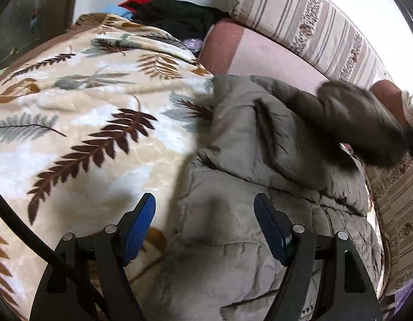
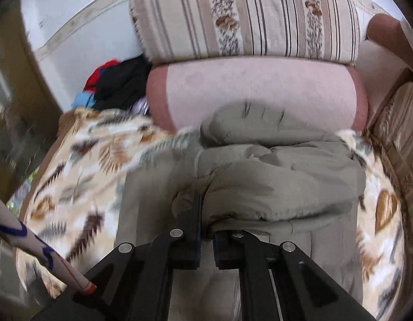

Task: Fold large clothes
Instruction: 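Fold the hood down onto the jacket body with the right tool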

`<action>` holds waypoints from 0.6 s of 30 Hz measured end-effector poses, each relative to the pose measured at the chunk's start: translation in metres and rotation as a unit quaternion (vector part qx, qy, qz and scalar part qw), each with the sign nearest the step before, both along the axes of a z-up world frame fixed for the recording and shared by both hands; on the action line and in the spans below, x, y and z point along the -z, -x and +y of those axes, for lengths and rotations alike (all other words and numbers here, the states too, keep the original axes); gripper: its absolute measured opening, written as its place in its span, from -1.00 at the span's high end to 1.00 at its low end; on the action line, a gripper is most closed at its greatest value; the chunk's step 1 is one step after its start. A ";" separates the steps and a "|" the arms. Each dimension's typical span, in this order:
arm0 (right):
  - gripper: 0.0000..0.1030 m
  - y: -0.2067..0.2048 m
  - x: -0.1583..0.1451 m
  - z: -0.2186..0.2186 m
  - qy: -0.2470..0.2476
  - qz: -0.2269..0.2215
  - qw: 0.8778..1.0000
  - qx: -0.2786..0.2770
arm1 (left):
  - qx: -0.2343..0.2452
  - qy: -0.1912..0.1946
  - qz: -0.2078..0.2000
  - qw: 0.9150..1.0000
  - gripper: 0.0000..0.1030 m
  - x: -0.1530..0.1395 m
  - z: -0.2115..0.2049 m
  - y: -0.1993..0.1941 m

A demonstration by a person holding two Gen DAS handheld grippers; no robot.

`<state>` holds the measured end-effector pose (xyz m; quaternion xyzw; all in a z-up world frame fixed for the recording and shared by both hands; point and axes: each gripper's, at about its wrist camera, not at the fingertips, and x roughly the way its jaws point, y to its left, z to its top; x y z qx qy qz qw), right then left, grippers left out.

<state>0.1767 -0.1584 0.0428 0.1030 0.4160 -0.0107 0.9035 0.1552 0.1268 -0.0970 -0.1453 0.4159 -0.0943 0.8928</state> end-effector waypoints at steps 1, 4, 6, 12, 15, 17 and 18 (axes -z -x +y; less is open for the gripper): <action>0.87 0.011 0.009 0.002 -0.007 0.006 1.000 -0.003 | -0.005 -0.003 0.000 1.000 -0.45 0.000 0.002 -0.001; 0.87 0.032 0.044 0.010 -0.025 0.035 0.999 -0.013 | -0.018 -0.008 -0.001 1.000 -0.45 0.001 0.006 -0.001; 0.87 0.032 0.070 0.015 -0.038 0.059 0.997 -0.013 | -0.026 -0.015 -0.005 1.000 -0.45 0.001 0.007 -0.001; 0.87 0.003 0.124 0.015 -0.050 0.086 0.995 0.007 | -0.032 -0.037 -0.001 0.999 -0.45 0.007 0.004 -0.002; 0.87 -0.016 0.143 0.011 -0.055 0.096 0.994 0.011 | -0.031 -0.044 0.004 0.999 -0.45 0.011 0.002 -0.005; 0.86 -0.025 0.151 0.007 -0.058 0.098 0.993 0.015 | -0.030 -0.047 0.007 0.998 -0.45 0.013 0.001 -0.007; 0.86 -0.028 0.152 0.005 -0.063 0.095 0.993 0.018 | -0.030 -0.047 0.009 0.998 -0.45 0.013 0.001 -0.007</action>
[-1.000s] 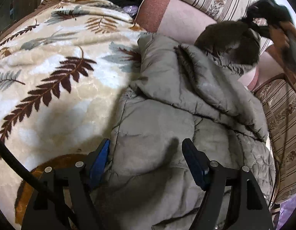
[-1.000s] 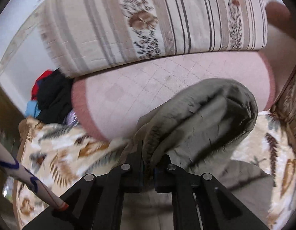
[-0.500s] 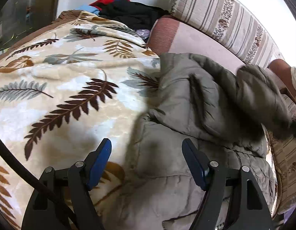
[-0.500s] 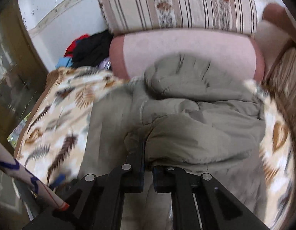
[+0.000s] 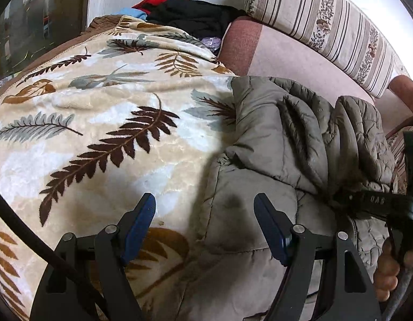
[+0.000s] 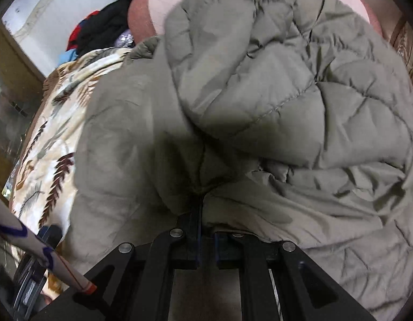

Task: Fold large clothes
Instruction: 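Fold the hood down onto the jacket body with the right tool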

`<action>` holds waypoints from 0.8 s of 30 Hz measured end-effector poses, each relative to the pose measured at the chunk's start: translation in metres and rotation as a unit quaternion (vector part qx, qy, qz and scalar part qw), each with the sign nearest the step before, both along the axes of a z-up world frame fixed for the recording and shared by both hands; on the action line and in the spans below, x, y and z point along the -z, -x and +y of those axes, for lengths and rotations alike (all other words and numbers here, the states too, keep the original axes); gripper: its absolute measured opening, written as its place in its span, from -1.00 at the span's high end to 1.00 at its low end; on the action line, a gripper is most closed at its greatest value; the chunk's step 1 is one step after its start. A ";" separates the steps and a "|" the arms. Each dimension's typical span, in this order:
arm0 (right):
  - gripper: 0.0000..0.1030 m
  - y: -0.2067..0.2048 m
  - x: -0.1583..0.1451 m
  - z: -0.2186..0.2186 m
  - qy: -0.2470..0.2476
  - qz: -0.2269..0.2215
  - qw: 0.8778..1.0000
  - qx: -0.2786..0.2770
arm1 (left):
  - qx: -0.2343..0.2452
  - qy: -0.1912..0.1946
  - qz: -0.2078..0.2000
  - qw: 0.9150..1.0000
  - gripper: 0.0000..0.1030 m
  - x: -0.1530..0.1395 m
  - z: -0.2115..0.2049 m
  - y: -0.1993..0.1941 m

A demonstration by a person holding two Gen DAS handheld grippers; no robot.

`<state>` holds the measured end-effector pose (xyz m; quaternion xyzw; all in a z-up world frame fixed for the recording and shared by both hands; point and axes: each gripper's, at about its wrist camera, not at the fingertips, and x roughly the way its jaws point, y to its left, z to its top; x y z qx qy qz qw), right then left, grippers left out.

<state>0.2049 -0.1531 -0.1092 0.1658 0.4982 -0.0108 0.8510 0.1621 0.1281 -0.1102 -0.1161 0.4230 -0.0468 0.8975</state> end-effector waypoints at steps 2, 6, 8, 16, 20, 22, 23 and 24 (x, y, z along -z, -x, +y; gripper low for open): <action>0.83 0.000 -0.003 -0.002 -0.010 -0.008 1.000 0.010 | 0.000 0.000 0.000 1.000 -0.45 0.000 0.000 0.000; 0.50 0.013 -0.019 -0.004 -0.010 -0.022 1.000 0.004 | 0.001 -0.002 0.001 1.000 -0.45 0.001 0.001 0.000; -0.03 0.022 -0.027 -0.004 -0.007 -0.028 1.000 -0.004 | 0.002 -0.004 0.001 1.000 -0.45 0.000 0.001 0.001; -0.05 0.072 -0.065 -0.018 0.035 -0.054 0.997 -0.041 | 0.001 -0.009 -0.004 1.000 -0.45 -0.002 -0.001 0.002; -0.05 0.066 -0.106 -0.032 0.087 -0.111 0.990 -0.005 | 0.002 -0.016 -0.008 1.000 -0.45 -0.003 -0.004 0.003; -0.05 0.048 -0.114 -0.041 0.107 -0.122 0.986 0.024 | 0.005 -0.021 -0.009 1.000 -0.45 -0.004 -0.006 0.003; -0.05 0.038 -0.112 -0.045 0.120 -0.121 0.985 0.039 | 0.006 -0.022 -0.008 1.000 -0.45 -0.003 -0.007 0.003; -0.05 0.025 -0.105 -0.049 0.134 -0.112 0.983 0.055 | 0.007 -0.023 -0.007 1.000 -0.45 -0.003 -0.007 0.002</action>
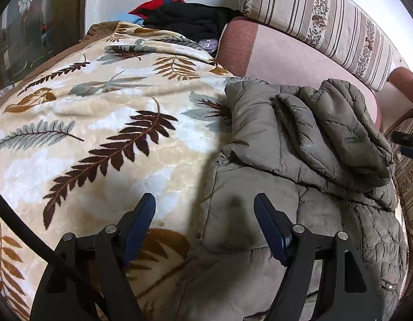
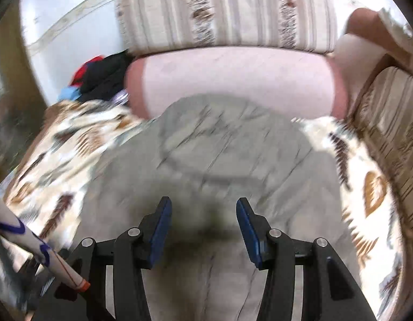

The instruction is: Fold large clothes

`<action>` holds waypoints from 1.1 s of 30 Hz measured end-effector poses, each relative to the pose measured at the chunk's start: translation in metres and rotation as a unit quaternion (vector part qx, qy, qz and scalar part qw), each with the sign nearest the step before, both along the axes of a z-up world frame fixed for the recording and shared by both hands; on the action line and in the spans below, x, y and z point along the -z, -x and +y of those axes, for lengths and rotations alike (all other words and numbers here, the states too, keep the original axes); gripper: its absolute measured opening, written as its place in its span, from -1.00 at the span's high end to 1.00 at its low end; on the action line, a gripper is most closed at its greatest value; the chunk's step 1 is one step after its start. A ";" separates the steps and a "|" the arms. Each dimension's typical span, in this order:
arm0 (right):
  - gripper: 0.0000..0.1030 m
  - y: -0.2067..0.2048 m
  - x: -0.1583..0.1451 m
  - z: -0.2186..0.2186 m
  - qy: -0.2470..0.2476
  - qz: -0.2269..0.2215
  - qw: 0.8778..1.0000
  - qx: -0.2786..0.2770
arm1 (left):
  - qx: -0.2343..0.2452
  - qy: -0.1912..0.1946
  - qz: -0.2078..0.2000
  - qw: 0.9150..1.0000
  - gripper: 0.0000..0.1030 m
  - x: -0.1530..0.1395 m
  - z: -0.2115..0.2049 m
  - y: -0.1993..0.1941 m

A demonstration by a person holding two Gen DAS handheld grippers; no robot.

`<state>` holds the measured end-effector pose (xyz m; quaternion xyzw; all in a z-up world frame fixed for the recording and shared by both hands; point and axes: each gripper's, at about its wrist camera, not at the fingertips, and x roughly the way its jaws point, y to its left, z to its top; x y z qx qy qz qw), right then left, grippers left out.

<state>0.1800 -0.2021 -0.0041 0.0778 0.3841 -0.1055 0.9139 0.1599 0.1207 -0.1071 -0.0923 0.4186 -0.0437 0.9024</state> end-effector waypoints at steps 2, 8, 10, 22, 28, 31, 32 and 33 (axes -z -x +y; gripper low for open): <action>-0.05 -0.019 0.019 -0.004 0.005 0.025 1.000 0.014 | 0.001 -0.001 0.003 1.000 -0.45 0.000 0.000 -0.002; -0.06 -0.047 0.089 -0.001 0.004 0.092 0.996 0.017 | 0.003 0.004 0.014 1.000 -0.45 0.003 0.001 -0.006; -0.06 -0.049 0.085 0.004 0.028 0.100 0.995 0.007 | 0.004 0.004 0.015 1.000 -0.45 0.003 0.001 -0.006; -0.06 -0.069 0.067 0.075 0.040 0.074 0.994 -0.071 | 0.001 0.004 0.017 1.000 -0.45 0.002 0.003 -0.005; -0.13 -0.077 0.076 0.066 0.024 0.090 0.994 -0.061 | 0.000 0.008 0.017 1.000 -0.45 0.001 0.005 -0.007; -0.13 -0.056 0.052 0.070 0.034 0.035 0.997 -0.062 | -0.004 0.011 0.016 1.000 -0.45 0.001 0.007 -0.007; -0.13 -0.052 0.049 0.076 0.031 0.029 0.996 -0.072 | -0.005 0.010 0.016 1.000 -0.45 0.002 0.006 -0.006; -0.13 -0.051 0.049 0.083 0.027 0.030 0.996 -0.080 | -0.005 0.008 0.016 1.000 -0.45 0.002 0.006 -0.006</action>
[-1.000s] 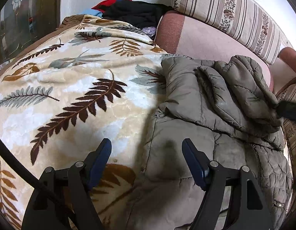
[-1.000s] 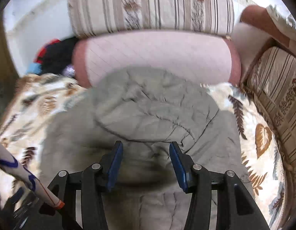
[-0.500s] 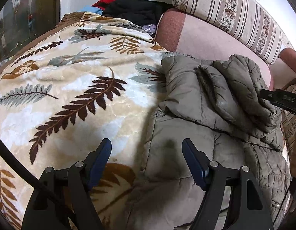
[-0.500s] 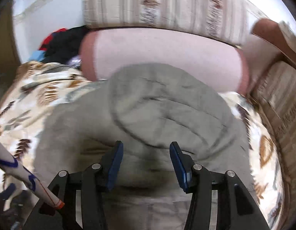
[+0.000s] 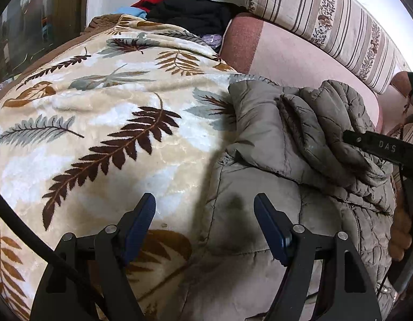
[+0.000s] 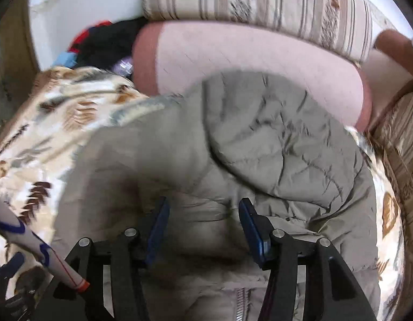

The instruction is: Fold large clothes

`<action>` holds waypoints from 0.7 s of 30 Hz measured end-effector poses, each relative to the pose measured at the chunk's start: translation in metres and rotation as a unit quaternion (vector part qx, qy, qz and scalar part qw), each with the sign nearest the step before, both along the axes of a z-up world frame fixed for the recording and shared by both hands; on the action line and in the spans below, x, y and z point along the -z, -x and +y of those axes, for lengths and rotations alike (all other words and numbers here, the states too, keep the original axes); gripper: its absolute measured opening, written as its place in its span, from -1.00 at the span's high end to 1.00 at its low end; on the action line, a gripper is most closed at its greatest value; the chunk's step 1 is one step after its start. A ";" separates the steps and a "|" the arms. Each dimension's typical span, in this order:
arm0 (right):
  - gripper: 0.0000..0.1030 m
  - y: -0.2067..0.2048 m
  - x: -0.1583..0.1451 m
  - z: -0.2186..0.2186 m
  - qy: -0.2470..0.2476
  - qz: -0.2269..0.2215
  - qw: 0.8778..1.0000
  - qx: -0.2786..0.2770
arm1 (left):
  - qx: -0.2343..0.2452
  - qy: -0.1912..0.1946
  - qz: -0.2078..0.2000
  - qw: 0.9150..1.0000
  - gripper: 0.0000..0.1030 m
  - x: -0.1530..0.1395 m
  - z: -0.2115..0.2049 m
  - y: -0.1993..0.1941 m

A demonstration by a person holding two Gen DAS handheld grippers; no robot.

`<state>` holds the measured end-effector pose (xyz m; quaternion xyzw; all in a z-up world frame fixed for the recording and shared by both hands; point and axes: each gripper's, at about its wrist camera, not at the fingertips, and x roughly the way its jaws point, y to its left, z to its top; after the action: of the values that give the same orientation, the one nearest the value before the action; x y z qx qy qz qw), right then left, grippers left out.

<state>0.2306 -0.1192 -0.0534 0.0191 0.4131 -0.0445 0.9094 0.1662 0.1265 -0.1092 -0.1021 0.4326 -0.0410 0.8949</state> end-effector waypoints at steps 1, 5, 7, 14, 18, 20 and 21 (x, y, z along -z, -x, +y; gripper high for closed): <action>-0.13 -0.002 0.004 0.006 -0.003 0.007 1.000 -0.008 | 0.000 -0.002 0.001 1.000 -0.45 0.001 0.000 0.000; -0.27 -0.017 0.040 0.031 0.044 0.048 0.998 -0.023 | 0.003 -0.008 -0.002 1.000 -0.45 0.000 -0.001 0.001; -0.28 -0.017 0.040 0.032 0.060 0.041 0.997 -0.024 | 0.002 -0.007 -0.003 1.000 -0.45 0.000 0.000 0.000; -0.31 0.005 0.008 -0.019 0.008 0.019 1.000 0.003 | 0.004 -0.003 -0.002 1.000 -0.45 0.000 0.000 0.000; -0.30 0.015 0.020 -0.078 -0.017 0.047 0.996 0.072 | 0.005 -0.009 -0.007 1.000 -0.45 -0.002 -0.002 0.002; -0.30 0.029 0.020 -0.108 -0.051 0.048 0.993 0.100 | 0.006 -0.013 -0.009 1.000 -0.45 -0.002 -0.003 0.002; -0.31 0.037 0.017 -0.119 -0.058 0.045 0.991 0.112 | 0.006 -0.017 -0.010 1.000 -0.45 -0.001 -0.003 0.002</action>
<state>0.1935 -0.2384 -0.0704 0.1161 0.4507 -0.1223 0.8766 0.1638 0.1230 -0.1082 -0.0842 0.4251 -0.0399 0.9003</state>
